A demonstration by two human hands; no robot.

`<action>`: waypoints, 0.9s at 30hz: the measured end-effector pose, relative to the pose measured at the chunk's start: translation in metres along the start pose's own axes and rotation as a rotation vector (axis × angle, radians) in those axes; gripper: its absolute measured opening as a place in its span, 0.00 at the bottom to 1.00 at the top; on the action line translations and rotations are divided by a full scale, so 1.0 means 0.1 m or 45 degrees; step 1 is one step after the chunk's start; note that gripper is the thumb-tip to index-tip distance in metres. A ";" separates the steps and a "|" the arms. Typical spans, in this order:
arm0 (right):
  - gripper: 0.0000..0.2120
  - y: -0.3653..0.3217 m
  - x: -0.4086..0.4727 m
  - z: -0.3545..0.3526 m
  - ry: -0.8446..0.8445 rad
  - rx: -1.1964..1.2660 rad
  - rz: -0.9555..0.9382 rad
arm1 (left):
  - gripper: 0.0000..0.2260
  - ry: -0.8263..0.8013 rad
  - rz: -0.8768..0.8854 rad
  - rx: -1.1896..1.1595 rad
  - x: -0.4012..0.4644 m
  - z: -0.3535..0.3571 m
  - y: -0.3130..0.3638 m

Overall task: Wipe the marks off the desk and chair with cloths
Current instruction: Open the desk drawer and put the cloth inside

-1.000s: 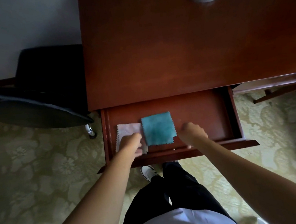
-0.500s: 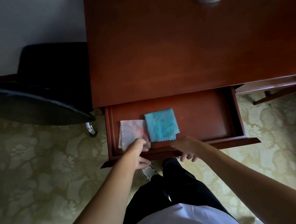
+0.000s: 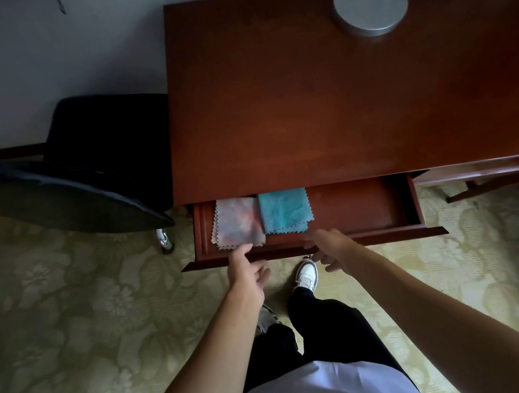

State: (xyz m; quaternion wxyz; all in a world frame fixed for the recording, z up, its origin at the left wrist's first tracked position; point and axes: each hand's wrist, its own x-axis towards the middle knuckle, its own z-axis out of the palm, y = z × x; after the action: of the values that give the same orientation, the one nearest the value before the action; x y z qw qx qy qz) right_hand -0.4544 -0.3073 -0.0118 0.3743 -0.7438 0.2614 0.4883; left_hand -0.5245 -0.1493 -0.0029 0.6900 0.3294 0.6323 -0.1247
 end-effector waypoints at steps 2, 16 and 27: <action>0.15 -0.06 0.05 -0.03 0.000 0.083 0.000 | 0.15 -0.001 0.005 -0.069 0.01 0.07 0.08; 0.22 -0.80 0.48 -0.44 -0.112 0.375 -0.052 | 0.21 0.086 -0.007 -0.367 0.19 0.94 0.72; 0.19 -1.07 0.57 -0.49 -0.107 0.413 -0.107 | 0.11 0.153 -0.003 -0.605 0.34 1.14 0.84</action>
State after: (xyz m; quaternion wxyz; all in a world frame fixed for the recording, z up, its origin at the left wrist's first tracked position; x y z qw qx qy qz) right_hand -0.3260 -0.2861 -0.0198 0.5202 -0.6628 0.2897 0.4541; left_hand -0.3787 -0.1476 -0.0123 0.7092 0.1639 0.6841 0.0465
